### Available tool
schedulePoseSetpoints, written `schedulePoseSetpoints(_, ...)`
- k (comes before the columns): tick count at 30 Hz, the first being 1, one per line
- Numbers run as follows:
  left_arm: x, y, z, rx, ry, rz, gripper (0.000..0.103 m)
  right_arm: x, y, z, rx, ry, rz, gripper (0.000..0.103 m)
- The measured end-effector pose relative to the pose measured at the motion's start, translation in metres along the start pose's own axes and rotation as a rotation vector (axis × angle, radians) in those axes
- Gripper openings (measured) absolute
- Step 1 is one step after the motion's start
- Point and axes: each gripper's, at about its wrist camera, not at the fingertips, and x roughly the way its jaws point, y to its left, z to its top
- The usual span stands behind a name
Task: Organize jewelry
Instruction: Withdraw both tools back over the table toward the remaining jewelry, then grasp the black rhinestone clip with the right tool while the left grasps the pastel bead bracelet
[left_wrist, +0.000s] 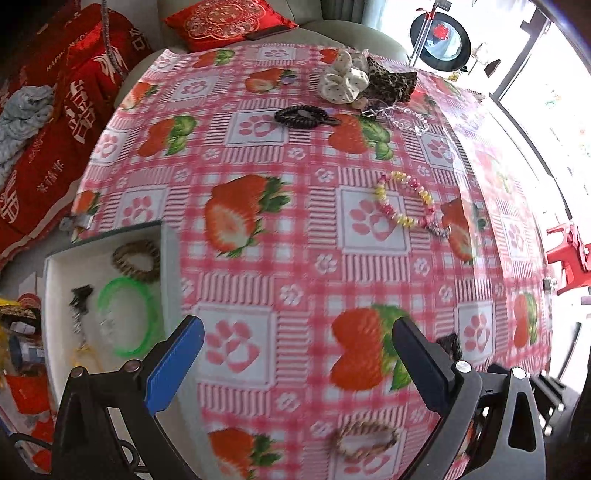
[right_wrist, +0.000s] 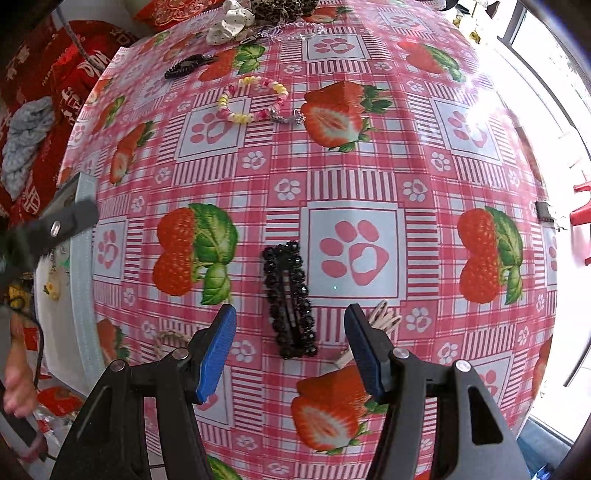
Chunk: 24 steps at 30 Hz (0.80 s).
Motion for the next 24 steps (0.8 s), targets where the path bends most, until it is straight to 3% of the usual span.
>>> schedulePoseSetpoints(11,0.041,-0.034,0.037,-0.026,0.013,-0.027,0.103,0.013,0.001,0.003,-0.062,0.0,-0.039,0.064)
schedulePoseSetpoints(13,0.049,-0.041,0.043,-0.013,0.02,-0.026,0.094,0.015,0.001,0.002,-0.075,-0.001,-0.05,0.064)
schedulePoseSetpoints(20,0.07,-0.057,0.061,0.008,0.017,-0.027,0.094,0.025,0.006,0.002,-0.117,-0.002,-0.08,0.064)
schedulePoseSetpoints(22,0.074,-0.061,0.067,0.015,0.011,-0.03,0.085,0.027,0.007,0.002,-0.127,-0.006,-0.086,0.064)
schedulePoseSetpoints(24,0.08,-0.065,0.071,0.03,0.019,-0.028,0.084,0.029,0.009,0.003,-0.142,-0.01,-0.091,0.064)
